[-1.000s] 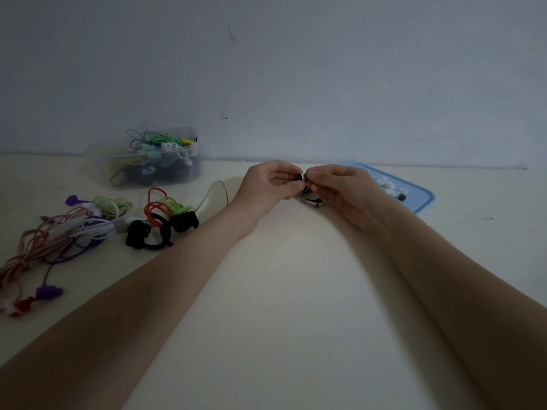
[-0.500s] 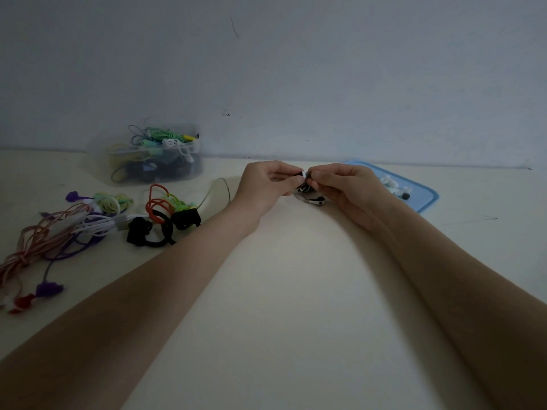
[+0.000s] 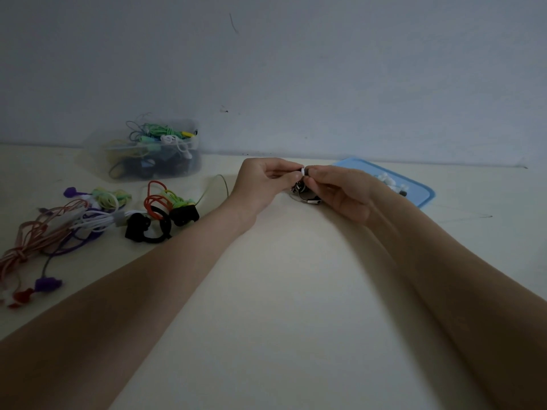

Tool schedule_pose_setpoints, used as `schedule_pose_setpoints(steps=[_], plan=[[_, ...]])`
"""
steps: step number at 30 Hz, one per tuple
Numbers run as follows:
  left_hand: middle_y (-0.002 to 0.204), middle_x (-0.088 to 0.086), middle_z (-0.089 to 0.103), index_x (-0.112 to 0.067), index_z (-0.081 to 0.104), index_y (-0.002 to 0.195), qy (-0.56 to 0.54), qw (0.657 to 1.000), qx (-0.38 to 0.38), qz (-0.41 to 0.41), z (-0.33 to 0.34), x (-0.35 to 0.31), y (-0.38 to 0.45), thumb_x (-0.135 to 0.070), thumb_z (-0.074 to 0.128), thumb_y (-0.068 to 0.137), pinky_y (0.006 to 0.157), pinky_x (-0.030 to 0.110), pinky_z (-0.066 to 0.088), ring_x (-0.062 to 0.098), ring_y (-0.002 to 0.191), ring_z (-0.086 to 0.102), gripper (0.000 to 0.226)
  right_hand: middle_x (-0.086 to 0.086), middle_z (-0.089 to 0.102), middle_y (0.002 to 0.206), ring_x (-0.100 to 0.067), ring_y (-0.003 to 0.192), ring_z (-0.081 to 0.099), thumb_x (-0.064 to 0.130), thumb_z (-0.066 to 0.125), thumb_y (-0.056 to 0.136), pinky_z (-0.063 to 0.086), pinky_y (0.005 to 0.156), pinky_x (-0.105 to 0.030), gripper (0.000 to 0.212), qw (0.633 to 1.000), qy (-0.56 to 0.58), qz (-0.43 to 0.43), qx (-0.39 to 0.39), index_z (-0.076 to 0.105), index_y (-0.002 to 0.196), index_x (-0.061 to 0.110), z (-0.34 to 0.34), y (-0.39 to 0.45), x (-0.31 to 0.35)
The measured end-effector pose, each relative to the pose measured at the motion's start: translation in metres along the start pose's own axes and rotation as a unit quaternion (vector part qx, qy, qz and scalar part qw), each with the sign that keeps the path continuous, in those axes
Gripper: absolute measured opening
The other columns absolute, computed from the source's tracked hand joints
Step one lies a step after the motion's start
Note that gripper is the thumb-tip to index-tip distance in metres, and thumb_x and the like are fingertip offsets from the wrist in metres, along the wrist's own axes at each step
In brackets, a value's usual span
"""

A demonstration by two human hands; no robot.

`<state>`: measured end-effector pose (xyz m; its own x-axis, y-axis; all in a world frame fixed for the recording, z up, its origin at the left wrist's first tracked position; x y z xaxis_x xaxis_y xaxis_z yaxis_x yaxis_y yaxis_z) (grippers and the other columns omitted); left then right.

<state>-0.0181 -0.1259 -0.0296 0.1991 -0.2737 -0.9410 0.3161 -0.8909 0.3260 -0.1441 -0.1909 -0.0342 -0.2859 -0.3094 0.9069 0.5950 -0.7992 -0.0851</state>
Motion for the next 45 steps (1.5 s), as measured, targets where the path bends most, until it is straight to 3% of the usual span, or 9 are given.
schedule_pose_setpoints(steps=[5,15,19,26,29,32,40,42,45], plan=[[0.065,-0.01,0.068,-0.007,0.068,0.091,-0.072,0.996,0.014,-0.041,-0.002,0.003,0.001,0.002,0.06,0.085,0.069,0.011,0.05,0.0,0.062,0.059,0.014,-0.005,0.069,0.066,-0.006,0.06,0.067,-0.006,0.047,0.091,0.052,0.057,-0.01,0.031,0.998,0.048,0.028,0.016,0.069,0.07,-0.001,0.008,-0.004,0.0],[0.059,-0.011,0.067,-0.002,0.066,0.098,-0.069,0.997,0.006,-0.042,-0.002,0.003,0.001,0.002,0.06,0.085,0.062,0.009,0.047,-0.003,0.053,0.056,0.015,-0.011,0.067,0.08,-0.009,0.064,0.068,-0.007,0.051,0.089,0.052,0.06,-0.011,0.013,0.999,0.051,-0.015,-0.013,0.063,0.085,-0.006,0.007,-0.004,-0.004],[0.064,-0.007,0.066,-0.003,0.067,0.096,-0.059,0.997,0.001,-0.043,-0.002,0.004,0.002,0.0,0.062,0.084,0.062,0.009,0.046,-0.002,0.053,0.055,0.013,-0.007,0.071,0.069,-0.01,0.066,0.069,-0.009,0.052,0.087,0.054,0.066,-0.014,0.013,0.998,0.008,-0.06,-0.024,0.064,0.083,-0.005,0.007,-0.006,-0.001],[0.076,0.002,0.065,-0.005,0.067,0.093,-0.043,0.998,-0.015,-0.051,-0.001,0.007,0.005,-0.004,0.064,0.084,0.063,0.011,0.048,0.001,0.057,0.057,0.009,-0.007,0.068,0.074,-0.01,0.064,0.067,-0.011,0.055,0.085,0.055,0.071,-0.016,0.014,0.983,-0.125,-0.123,-0.044,0.064,0.084,-0.001,0.006,-0.009,0.007],[0.07,0.0,0.065,-0.007,0.068,0.085,-0.042,0.998,-0.021,-0.048,-0.002,0.007,0.006,-0.003,0.063,0.085,0.063,0.012,0.05,0.002,0.056,0.058,0.006,-0.007,0.065,0.078,-0.009,0.062,0.064,-0.008,0.059,0.085,0.056,0.072,-0.017,0.014,0.953,-0.247,-0.163,-0.063,0.065,0.094,0.001,0.009,-0.011,0.012],[0.061,-0.004,0.064,-0.011,0.066,0.078,-0.041,0.998,-0.015,-0.041,0.0,0.007,0.005,-0.002,0.06,0.087,0.06,0.013,0.05,0.001,0.054,0.058,0.014,-0.005,0.065,0.076,-0.014,0.067,0.062,-0.001,0.065,0.082,0.055,0.074,-0.026,0.01,0.919,-0.329,-0.2,-0.086,0.067,0.089,0.006,0.013,-0.012,0.012],[0.074,-0.001,0.063,-0.011,0.065,0.093,0.033,0.999,0.009,-0.035,0.004,0.005,0.004,-0.008,0.059,0.089,0.062,0.015,0.05,0.006,0.062,0.057,0.008,-0.006,0.065,0.072,-0.019,0.069,0.061,-0.002,0.065,0.081,0.054,0.078,-0.036,0.015,0.903,-0.371,-0.204,-0.077,0.064,0.076,0.011,0.011,-0.011,0.013],[0.075,-0.003,0.063,-0.015,0.064,0.098,0.058,0.998,0.012,-0.028,0.005,0.005,0.005,-0.01,0.059,0.089,0.064,0.019,0.048,0.009,0.065,0.056,0.011,-0.005,0.065,0.073,-0.019,0.068,0.061,-0.003,0.066,0.079,0.054,0.075,-0.034,0.019,0.899,-0.381,-0.2,-0.079,0.063,0.073,0.015,0.01,-0.009,0.014],[0.075,-0.003,0.061,-0.019,0.063,0.099,0.084,0.996,0.016,-0.013,0.006,0.005,0.007,-0.012,0.06,0.088,0.061,0.019,0.045,0.001,0.061,0.055,0.014,-0.004,0.066,0.078,-0.013,0.059,0.054,-0.003,0.065,0.078,0.048,0.055,-0.02,0.025,0.879,-0.427,-0.196,-0.081,0.063,0.072,0.021,0.008,-0.009,0.017]])
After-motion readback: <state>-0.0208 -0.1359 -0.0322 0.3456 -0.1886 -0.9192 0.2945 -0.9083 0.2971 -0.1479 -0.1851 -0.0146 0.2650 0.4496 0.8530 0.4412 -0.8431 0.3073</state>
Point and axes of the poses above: each hand's wrist, its own y-axis towards the middle knuckle, its own z-axis out of the palm, x = y × z, the point moved 4 cm from there along y, towards the middle knuckle
